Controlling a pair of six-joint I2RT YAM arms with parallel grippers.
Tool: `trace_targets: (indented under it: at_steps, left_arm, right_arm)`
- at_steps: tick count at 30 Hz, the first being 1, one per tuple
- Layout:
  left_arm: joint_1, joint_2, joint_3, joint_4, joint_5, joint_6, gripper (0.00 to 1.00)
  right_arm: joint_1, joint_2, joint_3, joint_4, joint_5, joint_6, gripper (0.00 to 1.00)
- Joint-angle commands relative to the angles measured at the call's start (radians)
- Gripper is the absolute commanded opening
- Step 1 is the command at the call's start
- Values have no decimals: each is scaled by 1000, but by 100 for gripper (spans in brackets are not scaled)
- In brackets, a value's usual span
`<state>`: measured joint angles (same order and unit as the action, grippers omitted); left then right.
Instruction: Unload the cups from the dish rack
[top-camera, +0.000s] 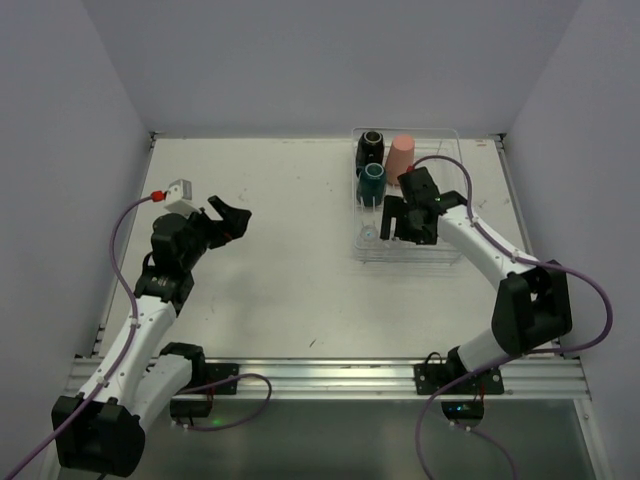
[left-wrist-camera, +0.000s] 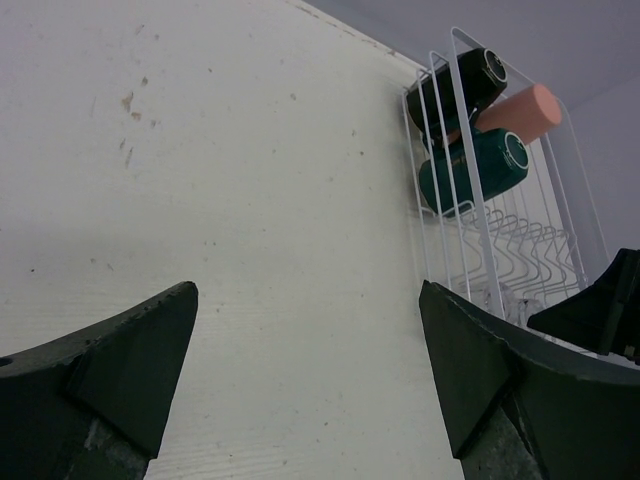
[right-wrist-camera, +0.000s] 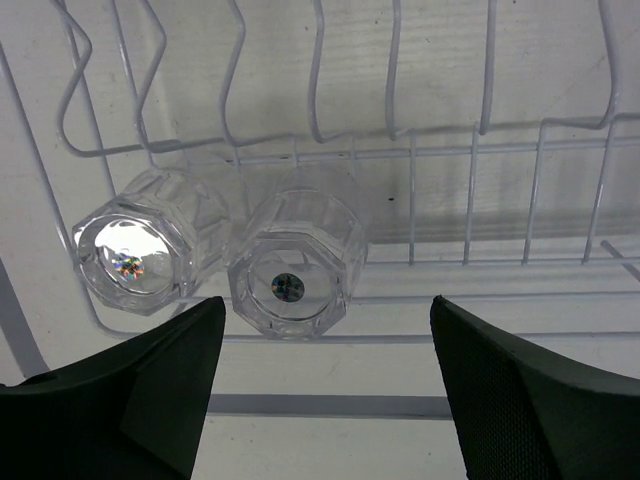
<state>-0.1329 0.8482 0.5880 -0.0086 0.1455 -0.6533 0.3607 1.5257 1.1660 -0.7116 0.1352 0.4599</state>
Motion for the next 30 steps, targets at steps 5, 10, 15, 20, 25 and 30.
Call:
trace_targets:
  at_steps: [5, 10, 15, 20, 25, 30]
  left_arm:
    - [7, -18, 26, 35, 32, -6, 96]
    - [7, -18, 24, 33, 34, -6, 96]
    - [9, -15, 29, 27, 35, -2, 96]
    - [7, -6, 29, 27, 48, -5, 96]
    - [7, 9, 38, 24, 75, -3, 95]
    - [6, 34, 45, 48, 168, -6, 94]
  right_arm:
    - [18, 42, 7, 80, -11, 14, 85]
    - [21, 94, 14, 93, -6, 20, 81]
    - [29, 113, 3, 104, 17, 26, 65]
    - [30, 108, 11, 101, 15, 31, 40]
    - [35, 77, 35, 69, 55, 31, 7]
    - [41, -60, 49, 25, 86, 34, 1]
